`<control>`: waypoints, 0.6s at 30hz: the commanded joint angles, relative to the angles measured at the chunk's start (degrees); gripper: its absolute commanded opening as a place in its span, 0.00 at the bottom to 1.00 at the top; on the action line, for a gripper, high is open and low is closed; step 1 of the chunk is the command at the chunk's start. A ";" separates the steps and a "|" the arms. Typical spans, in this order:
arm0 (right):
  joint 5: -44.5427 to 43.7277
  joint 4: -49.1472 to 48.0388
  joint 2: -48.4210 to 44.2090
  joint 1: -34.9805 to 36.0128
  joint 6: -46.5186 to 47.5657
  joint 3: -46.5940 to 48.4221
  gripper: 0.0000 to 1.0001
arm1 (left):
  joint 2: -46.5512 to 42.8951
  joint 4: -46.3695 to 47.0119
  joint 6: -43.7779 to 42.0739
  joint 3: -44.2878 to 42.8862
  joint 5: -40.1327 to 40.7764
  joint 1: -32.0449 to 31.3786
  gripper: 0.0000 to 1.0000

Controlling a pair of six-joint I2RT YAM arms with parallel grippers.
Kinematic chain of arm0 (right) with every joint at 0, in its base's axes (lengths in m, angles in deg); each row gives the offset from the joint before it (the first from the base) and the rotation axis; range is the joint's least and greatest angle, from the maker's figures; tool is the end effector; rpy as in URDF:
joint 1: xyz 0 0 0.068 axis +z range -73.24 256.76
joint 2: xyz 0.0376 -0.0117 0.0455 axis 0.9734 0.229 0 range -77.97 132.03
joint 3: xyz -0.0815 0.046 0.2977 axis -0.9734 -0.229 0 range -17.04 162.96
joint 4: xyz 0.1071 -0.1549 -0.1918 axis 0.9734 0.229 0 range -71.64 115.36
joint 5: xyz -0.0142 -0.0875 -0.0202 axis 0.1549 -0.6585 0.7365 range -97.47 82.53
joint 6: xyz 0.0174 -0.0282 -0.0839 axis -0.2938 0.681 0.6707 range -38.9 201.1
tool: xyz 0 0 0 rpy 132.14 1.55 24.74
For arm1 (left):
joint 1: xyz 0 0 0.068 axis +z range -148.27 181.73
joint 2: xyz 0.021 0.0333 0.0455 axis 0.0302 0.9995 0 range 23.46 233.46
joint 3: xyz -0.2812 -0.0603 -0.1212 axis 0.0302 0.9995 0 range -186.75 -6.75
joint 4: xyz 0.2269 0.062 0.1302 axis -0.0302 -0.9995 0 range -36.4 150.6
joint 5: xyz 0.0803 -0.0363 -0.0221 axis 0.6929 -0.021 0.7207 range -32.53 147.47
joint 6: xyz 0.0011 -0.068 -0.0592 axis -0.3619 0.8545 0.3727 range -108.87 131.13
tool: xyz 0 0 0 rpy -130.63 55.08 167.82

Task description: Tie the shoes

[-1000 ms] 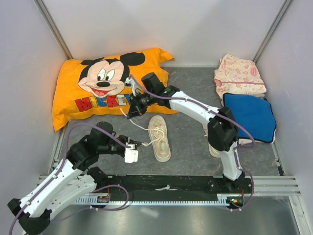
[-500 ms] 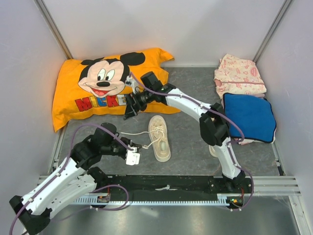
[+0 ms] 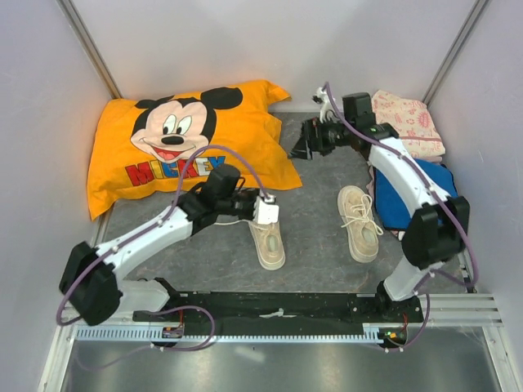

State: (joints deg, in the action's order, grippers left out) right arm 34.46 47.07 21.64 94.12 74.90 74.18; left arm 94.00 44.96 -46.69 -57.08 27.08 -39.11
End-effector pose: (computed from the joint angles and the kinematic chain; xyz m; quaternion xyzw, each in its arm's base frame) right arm 0.4006 0.1817 0.3553 -0.2399 0.8166 0.3985 0.3418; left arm 0.1950 -0.2223 0.2855 0.7295 0.4695 -0.1660 0.4689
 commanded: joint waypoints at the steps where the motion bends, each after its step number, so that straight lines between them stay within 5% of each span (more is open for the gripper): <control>1: -4.56 6.52 -10.11 -1.27 10.22 -9.99 0.98 | 9.24 15.01 9.46 -6.53 3.93 0.15 0.01; 7: -7.57 8.03 -18.74 -2.07 14.72 -18.44 0.98 | 20.49 20.12 14.57 -14.09 7.01 2.69 0.01; 13: -3.53 9.26 -20.16 -0.85 19.02 -18.45 0.97 | 22.01 18.02 15.46 -14.19 6.05 8.74 0.01; 18: -7.46 8.47 -16.66 11.07 26.12 -16.25 0.82 | 22.00 11.70 19.14 -13.83 1.22 12.53 0.01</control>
State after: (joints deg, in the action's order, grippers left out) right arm 28.21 56.43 2.93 96.00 93.04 55.40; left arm 116.30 60.22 -32.77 -69.62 32.72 -28.64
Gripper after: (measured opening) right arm 0.871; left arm 0.022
